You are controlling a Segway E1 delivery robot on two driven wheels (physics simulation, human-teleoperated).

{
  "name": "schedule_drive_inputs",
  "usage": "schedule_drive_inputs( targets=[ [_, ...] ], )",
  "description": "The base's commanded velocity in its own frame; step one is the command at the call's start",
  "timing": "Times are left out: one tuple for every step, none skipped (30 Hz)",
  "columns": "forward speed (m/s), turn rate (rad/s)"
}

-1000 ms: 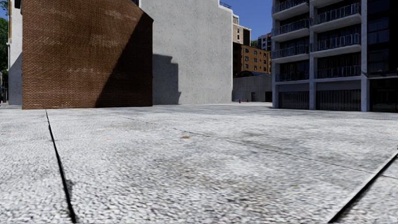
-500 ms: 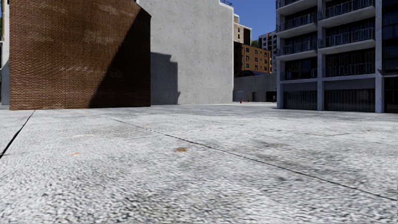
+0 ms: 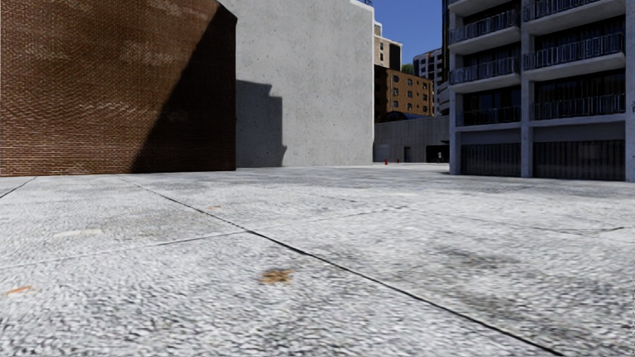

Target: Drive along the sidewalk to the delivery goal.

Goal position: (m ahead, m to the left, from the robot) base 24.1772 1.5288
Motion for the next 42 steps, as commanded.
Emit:
schedule_drive_inputs(
  targets=[
    [2.0,0.0],
    [2.0,0.0],
    [2.0,0.0],
    [2.0,0.0],
    [2.0,0.0],
    [2.0,0.0],
    [2.0,0.0],
    [2.0,0.0],
    [2.0,0.0],
    [2.0,0.0],
    [2.0,0.0],
    [2.0,0.0],
    [2.0,0.0],
    [2.0,0.0],
    [2.0,0.0],
    [2.0,0.0],
    [2.0,0.0],
    [2.0,0.0],
    [2.0,0.0],
    [2.0,0.0],
    [2.0,0.0],
    [2.0,0.0],
    [2.0,0.0],
    [2.0,0.0],
    [2.0,0.0],
    [2.0,0.0],
    [2.0,0.0],
    [2.0,0.0],
    [2.0,0.0],
    [2.0,0.0],
    [2.0,0.0],
    [2.0,0.0],
    [2.0,0.0],
    [2.0,0.0],
    [2.0,0.0],
    [2.0,0.0],
    [2.0,0.0],
    [2.0,0.0],
    [2.0,0.0],
    [2.0,0.0],
    [2.0,0.0],
    [2.0,0.0]
  ],
)
